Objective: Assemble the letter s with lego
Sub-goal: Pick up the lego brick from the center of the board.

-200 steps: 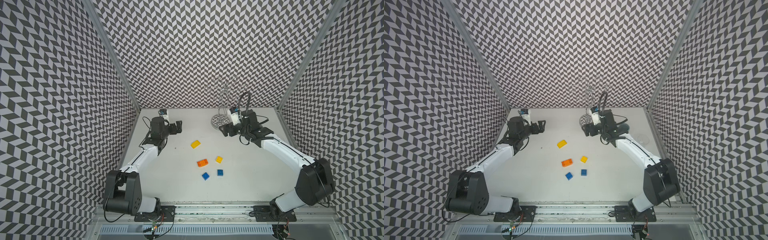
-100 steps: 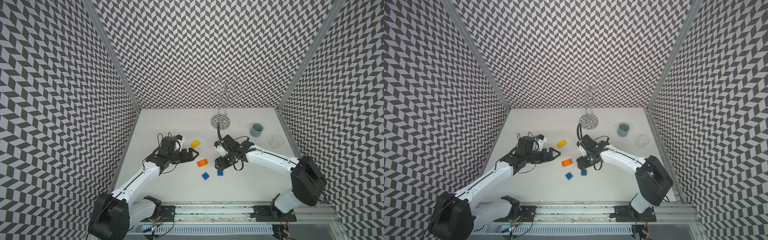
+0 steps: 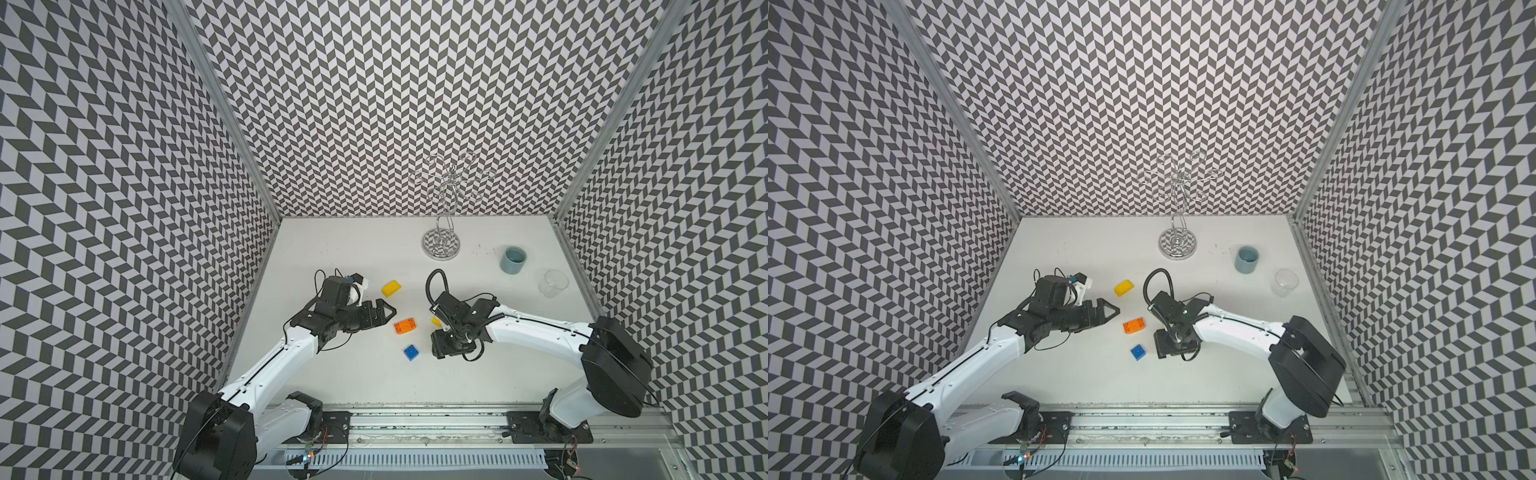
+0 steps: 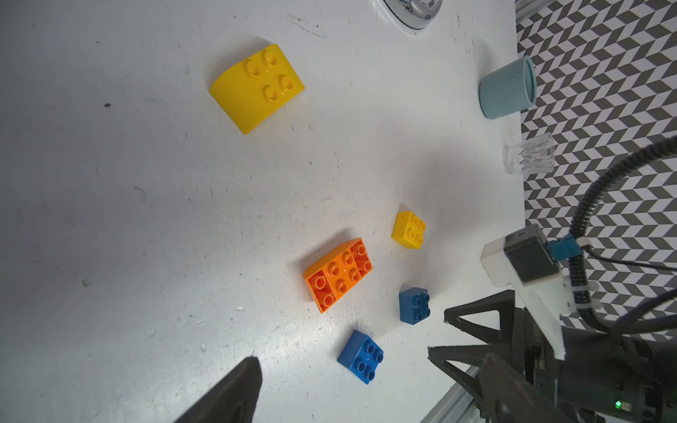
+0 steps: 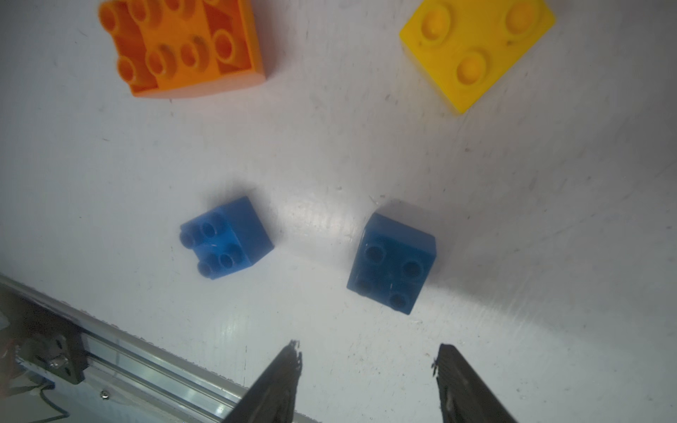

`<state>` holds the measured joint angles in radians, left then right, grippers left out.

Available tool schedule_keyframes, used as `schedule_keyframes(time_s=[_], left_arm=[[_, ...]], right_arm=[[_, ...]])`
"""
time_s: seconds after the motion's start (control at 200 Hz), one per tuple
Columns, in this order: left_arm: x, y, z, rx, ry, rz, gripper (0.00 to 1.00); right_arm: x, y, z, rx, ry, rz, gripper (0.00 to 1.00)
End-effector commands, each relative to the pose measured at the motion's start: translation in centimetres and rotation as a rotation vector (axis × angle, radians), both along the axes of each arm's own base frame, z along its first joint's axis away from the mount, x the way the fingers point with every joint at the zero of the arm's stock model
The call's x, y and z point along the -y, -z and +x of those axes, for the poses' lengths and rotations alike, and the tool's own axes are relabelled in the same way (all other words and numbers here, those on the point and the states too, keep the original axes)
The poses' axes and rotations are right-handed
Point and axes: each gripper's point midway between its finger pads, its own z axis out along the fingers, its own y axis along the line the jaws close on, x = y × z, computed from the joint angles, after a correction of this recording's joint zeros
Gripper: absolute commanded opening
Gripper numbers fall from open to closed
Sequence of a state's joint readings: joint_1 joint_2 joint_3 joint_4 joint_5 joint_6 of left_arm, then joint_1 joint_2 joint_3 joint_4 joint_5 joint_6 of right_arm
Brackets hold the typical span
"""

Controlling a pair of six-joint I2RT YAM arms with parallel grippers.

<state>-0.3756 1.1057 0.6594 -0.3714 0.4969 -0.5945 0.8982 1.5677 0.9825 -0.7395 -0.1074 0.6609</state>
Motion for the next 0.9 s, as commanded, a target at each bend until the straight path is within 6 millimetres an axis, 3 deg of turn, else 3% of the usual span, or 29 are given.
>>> schedule_keyframes(time_s=[0.0,0.476,0.896], left_arm=[[-0.1,-0.5,-0.2,0.020,0.013,0.016,0.96],[-0.3,0.1,-0.8,0.014,0.022,0.023,0.97],[-0.4,0.3,-1.3,0.015,0.026,0.023,0.97]], right_arm=[[-0.9,-0.6,1.2,0.042,0.100,0.029,0.60],[-0.7,1.4,3.0,0.080,0.126,-0.063,0.52],[-0.7,2.1,3.4,0.084,0.107,-0.098,0.33]])
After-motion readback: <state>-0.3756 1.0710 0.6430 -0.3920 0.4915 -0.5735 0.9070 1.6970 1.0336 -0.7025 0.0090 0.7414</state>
